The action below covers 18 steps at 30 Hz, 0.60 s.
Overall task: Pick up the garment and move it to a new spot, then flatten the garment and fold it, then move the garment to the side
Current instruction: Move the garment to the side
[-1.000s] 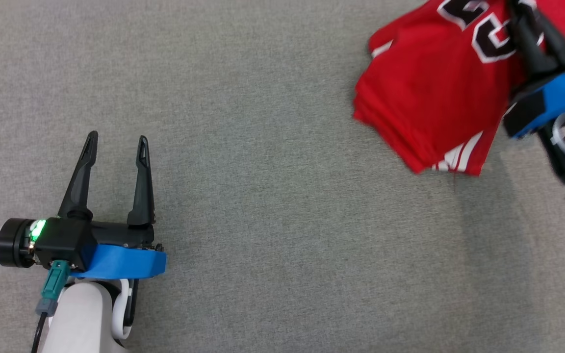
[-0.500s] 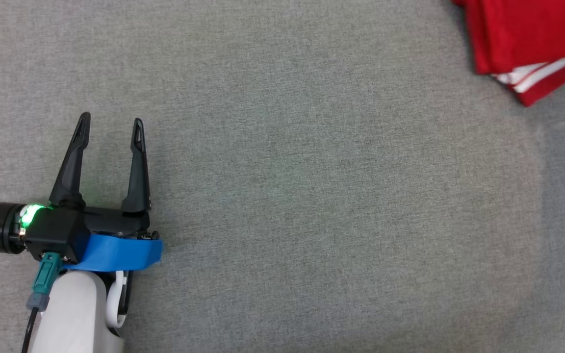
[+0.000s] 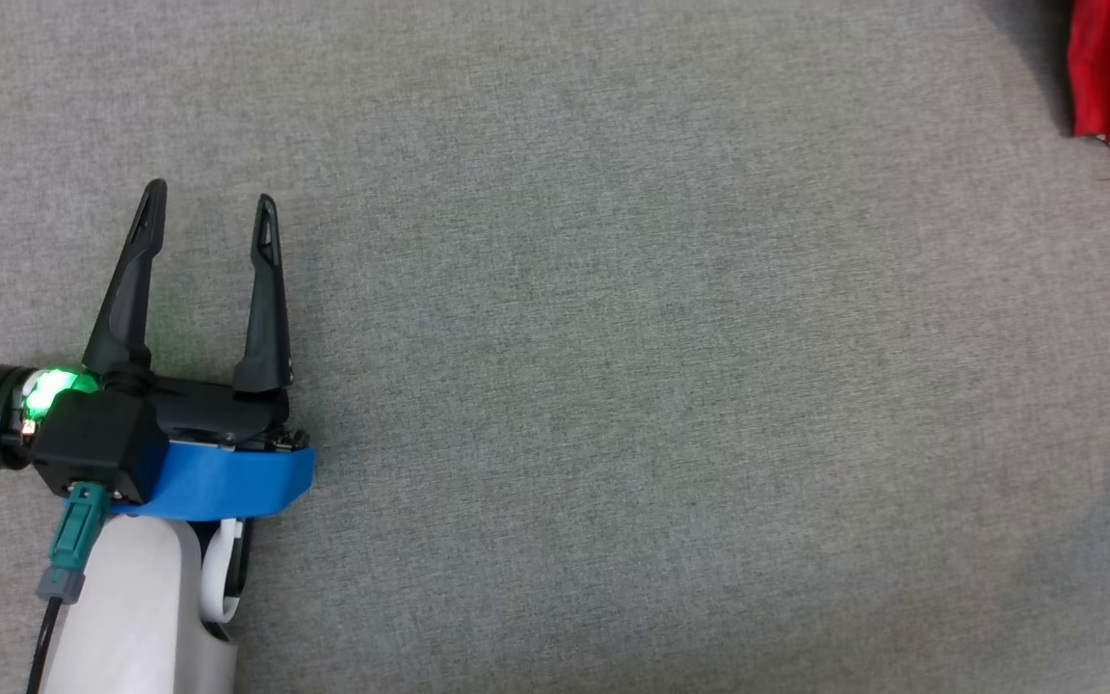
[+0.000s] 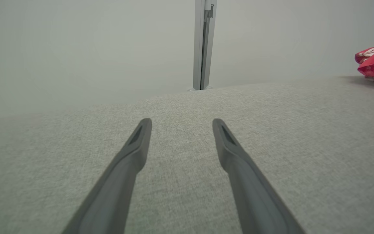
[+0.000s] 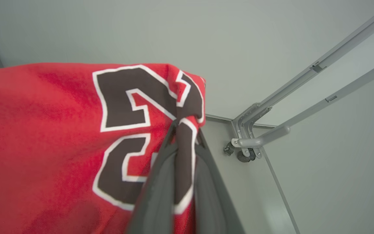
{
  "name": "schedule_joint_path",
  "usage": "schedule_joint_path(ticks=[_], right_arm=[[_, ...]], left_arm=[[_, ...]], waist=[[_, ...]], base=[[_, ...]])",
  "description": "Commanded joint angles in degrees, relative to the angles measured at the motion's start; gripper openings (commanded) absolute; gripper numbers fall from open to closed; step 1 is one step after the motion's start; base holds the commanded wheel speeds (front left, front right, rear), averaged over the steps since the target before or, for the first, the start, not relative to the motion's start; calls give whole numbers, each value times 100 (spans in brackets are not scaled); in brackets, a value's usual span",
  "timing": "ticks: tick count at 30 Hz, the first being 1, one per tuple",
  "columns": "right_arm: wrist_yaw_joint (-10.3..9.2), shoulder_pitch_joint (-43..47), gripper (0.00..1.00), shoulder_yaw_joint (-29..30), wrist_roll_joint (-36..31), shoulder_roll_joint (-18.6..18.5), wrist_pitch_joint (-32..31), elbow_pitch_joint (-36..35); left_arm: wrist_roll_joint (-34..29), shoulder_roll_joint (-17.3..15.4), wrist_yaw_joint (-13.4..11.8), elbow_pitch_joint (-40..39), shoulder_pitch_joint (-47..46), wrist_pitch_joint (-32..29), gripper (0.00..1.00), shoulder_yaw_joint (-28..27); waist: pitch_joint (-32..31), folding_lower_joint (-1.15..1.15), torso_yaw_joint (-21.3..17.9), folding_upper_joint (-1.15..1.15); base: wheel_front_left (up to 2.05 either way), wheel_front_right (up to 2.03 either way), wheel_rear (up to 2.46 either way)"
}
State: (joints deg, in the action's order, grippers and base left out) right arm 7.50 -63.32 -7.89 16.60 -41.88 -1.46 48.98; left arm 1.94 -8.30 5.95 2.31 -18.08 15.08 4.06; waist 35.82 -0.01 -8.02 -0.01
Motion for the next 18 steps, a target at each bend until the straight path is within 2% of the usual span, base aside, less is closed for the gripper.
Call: schedule_joint_path(ticks=[1, 3, 4, 5, 6, 11, 18], right_arm=[[-1, -194, 0, 73, -85, 97, -25, 166], [-1, -307, 3, 185, -206, 133, -49, 397], [-1, -373, 22, 241, -283, 141, -67, 504], [-1, -430, 71, 293, -347, 156, -93, 606], [-1, -480, 100, 334, -427, 202, -103, 707], [-1, -661, 100, 534, -726, 350, -33, 1014], [-1, -738, 100, 579, -1007, 528, 229, 1094]], left_arm=[[-2, 3, 3, 91, -99, 8, 100, -2], [8, -4, -3, 103, -115, 0, 100, -10], [13, -7, -2, 110, -123, -4, 100, -13], [19, -9, -12, 112, -129, -4, 100, -15], [23, -9, -29, 110, -130, -4, 100, -26], [42, -21, -47, 117, -110, -5, 100, -66], [67, -22, -66, 154, -46, -5, 100, -95]], waist=[[64, 1, 43, 1], [110, 1, 78, 1], [124, 1, 97, 1], [138, 1, 116, 1], [145, 1, 132, 1], [147, 1, 183, 1], [25, 1, 172, 1]], base=[[0, 0, 0], [0, 0, 0], [0, 0, 0], [0, 0, 0], [0, 0, 0], [0, 0, 0], [0, 0, 0]])
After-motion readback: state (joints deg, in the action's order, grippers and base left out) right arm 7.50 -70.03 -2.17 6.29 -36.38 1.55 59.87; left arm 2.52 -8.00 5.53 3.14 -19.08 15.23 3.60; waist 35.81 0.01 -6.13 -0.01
